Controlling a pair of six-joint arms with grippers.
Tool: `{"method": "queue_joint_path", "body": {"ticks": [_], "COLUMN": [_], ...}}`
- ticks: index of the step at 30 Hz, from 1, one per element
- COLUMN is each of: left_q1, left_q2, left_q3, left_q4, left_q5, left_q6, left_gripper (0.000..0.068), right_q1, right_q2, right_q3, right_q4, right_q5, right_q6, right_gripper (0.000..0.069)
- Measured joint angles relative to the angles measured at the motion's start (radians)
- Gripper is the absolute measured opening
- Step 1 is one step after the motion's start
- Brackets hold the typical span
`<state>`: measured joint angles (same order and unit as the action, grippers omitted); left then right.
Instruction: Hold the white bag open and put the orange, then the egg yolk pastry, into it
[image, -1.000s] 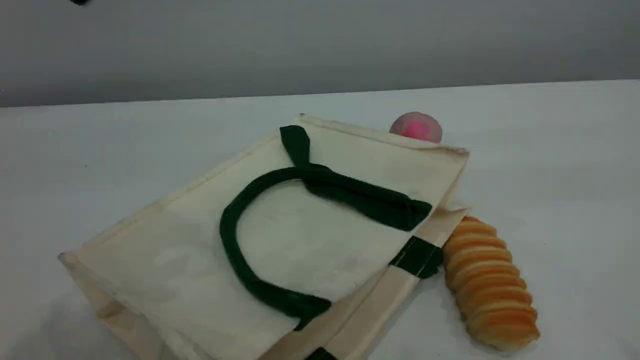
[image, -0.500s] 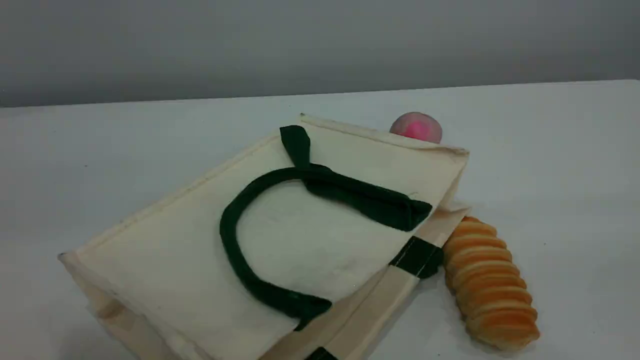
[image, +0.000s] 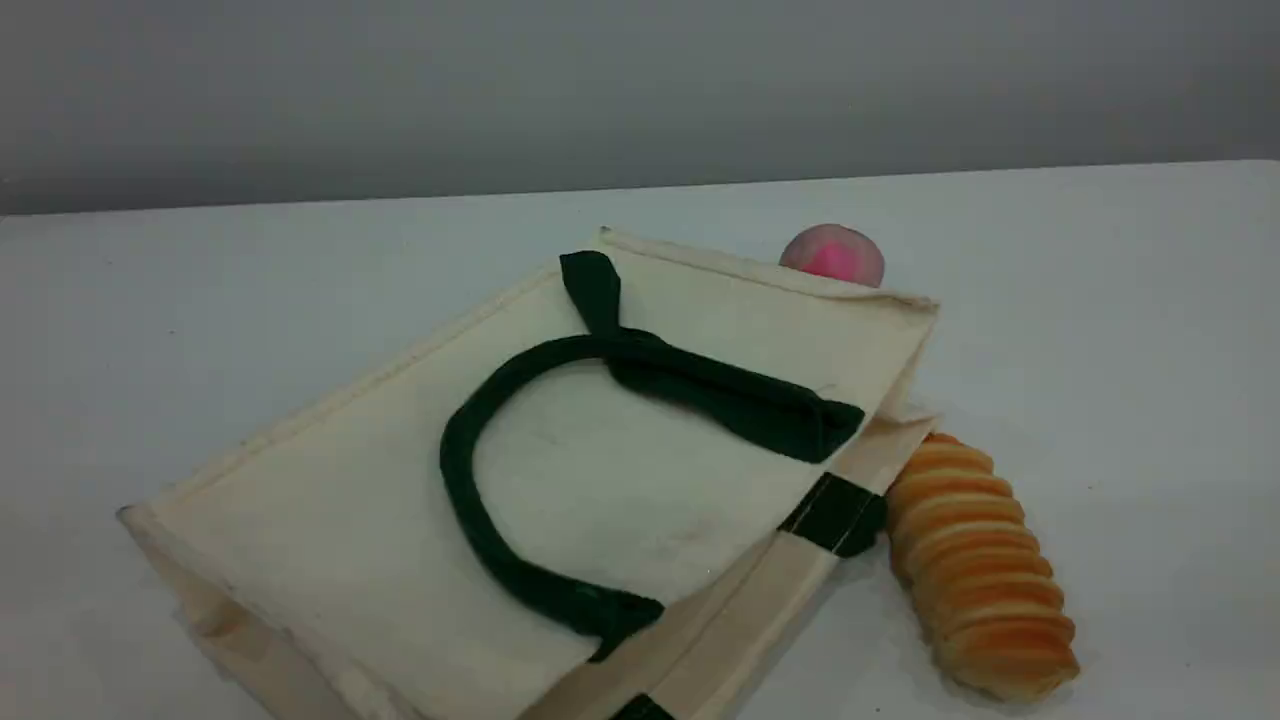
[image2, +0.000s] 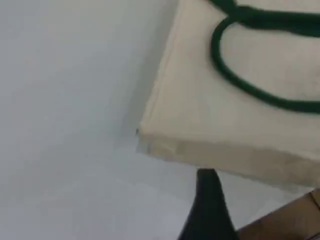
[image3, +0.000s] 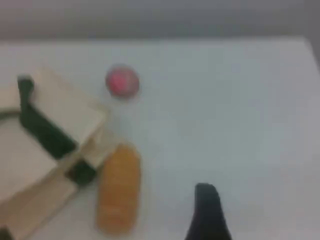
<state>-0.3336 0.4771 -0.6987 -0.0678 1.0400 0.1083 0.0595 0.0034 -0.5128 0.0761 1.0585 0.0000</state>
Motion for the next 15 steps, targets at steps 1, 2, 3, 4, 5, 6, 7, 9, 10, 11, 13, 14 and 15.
{"method": "queue_joint_path", "body": {"ticks": [1, 2, 3, 4, 5, 6, 7, 9, 10, 11, 13, 14, 15], "left_q1": [0.0, 0.0, 0.0, 0.0, 0.0, 0.0, 0.0, 0.0, 0.0, 0.0, 0.0, 0.0, 0.0], "left_q2": [-0.027, -0.055, -0.077, -0.102, -0.128, -0.153, -0.173, -0.215, -0.23, -0.247, -0.271, -0.279, -0.287], "left_q3": [0.022, 0.048, 0.073, 0.094, 0.119, 0.144, 0.162, 0.172, 0.168, 0.168, 0.168, 0.171, 0.177], "left_q4": [0.0, -0.001, -0.001, -0.001, -0.001, -0.001, -0.001, -0.001, 0.001, 0.008, 0.028, 0.035, 0.042], "left_q5": [-0.004, -0.005, -0.005, -0.011, -0.027, -0.038, -0.036, -0.034, -0.035, -0.038, 0.004, 0.026, 0.035], "left_q6": [-0.008, -0.008, -0.008, -0.012, -0.014, -0.015, -0.015, -0.013, -0.012, -0.012, -0.012, -0.012, -0.012], "left_gripper": [0.0473, 0.0473, 0.0473, 0.0473, 0.0473, 0.0473, 0.0473, 0.0473, 0.0473, 0.0473, 0.047, 0.0469, 0.0468], "right_q1": [0.0, 0.0, 0.0, 0.0, 0.0, 0.0, 0.0, 0.0, 0.0, 0.0, 0.0, 0.0, 0.0], "right_q2": [-0.005, -0.005, -0.005, -0.005, -0.005, -0.005, -0.005, -0.004, -0.003, -0.003, -0.003, -0.003, -0.003], "right_q3": [0.002, 0.003, 0.005, 0.005, 0.005, 0.005, 0.005, 0.005, 0.005, 0.005, 0.006, 0.006, 0.006], "right_q4": [-0.006, -0.011, -0.013, -0.015, -0.016, -0.023, -0.024, -0.024, -0.024, -0.023, -0.023, -0.023, -0.023], "right_q5": [-0.001, 0.004, 0.003, 0.009, 0.009, 0.009, 0.009, 0.009, 0.008, 0.008, 0.008, 0.008, 0.008], "right_q6": [0.0, 0.0, 0.0, 0.0, 0.0, 0.0, 0.0, 0.0, 0.0, 0.0, 0.0, 0.0, 0.0], "right_gripper": [0.0456, 0.0456, 0.0456, 0.0456, 0.0456, 0.0456, 0.0456, 0.0456, 0.0456, 0.0456, 0.0456, 0.0456, 0.0456]}}
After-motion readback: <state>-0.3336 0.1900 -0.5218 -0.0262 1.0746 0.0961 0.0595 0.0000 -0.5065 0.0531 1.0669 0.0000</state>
